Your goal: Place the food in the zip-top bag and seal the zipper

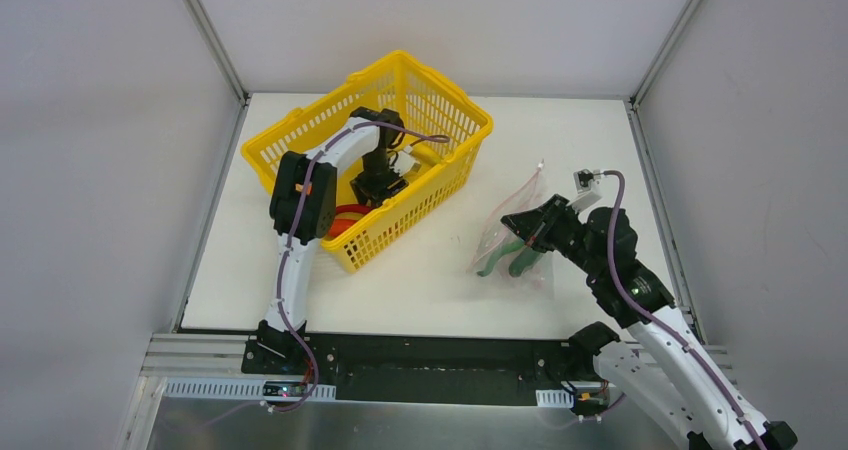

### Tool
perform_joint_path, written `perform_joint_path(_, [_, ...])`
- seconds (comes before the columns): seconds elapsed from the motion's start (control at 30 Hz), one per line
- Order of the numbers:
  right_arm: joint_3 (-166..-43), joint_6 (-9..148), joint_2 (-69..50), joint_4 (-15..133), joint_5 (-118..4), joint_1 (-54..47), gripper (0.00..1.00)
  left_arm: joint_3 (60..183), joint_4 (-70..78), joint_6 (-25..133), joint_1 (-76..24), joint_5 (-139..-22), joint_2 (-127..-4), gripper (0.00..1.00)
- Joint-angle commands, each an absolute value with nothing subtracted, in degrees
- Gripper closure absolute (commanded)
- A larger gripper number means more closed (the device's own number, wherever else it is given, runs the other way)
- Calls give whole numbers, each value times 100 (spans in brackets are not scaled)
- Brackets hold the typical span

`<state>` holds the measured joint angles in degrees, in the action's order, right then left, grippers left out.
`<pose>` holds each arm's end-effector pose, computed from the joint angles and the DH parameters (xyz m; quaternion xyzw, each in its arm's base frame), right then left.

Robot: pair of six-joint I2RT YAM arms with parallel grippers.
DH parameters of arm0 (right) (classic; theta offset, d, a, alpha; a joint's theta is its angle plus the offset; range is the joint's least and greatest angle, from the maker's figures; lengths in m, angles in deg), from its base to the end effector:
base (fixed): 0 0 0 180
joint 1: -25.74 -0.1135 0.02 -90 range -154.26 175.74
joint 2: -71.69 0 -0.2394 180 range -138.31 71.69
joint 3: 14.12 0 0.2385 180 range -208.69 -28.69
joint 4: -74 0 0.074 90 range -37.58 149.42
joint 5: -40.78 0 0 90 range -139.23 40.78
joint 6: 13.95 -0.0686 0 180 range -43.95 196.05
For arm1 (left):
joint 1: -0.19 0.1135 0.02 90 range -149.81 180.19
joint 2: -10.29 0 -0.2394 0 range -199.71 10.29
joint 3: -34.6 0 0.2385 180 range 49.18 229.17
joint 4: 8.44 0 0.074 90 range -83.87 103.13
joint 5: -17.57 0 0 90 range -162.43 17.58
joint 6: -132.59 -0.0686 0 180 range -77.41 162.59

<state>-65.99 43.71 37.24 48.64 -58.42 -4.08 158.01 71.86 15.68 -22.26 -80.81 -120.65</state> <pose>0.1598 0.1042 0.3007 -0.0361 0.7529 0.3896 0.5292 0.3831 -0.1691 0.1213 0.4176 0.9055 -0.0723 0.0217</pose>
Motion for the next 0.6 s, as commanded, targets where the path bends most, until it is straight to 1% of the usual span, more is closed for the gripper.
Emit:
perform_joint_path(0.0, [-6730, 4353, 3862, 4985, -5721, -396, 98, 15902, 7263, 1736, -2242, -7923, -12034, 49])
perform_joint_path(0.07, [-6736, 4353, 3860, 4984, -5705, -388, 98, 15848, 7215, 1756, -2248, -7939, -12004, 62])
perform_joint_path(0.17, [-6751, 4351, 3831, 4984, -5730, -391, 98, 15720, 7130, 1846, -2248, -7932, -11895, 78])
perform_joint_path(0.23, [-6766, 4354, 3816, 4985, -5731, -396, 98, 15587, 7052, 1877, -2248, -8004, -11746, 84])
perform_joint_path(0.4, [-6796, 4355, 3805, 4993, -5741, -390, 98, 15206, 6817, 1886, -2248, -8154, -11131, 93])
perform_joint_path(0.57, [-6788, 4337, 3800, 4993, -5740, -392, 98, 14870, 6693, 1695, -2257, -8529, -10382, 97])
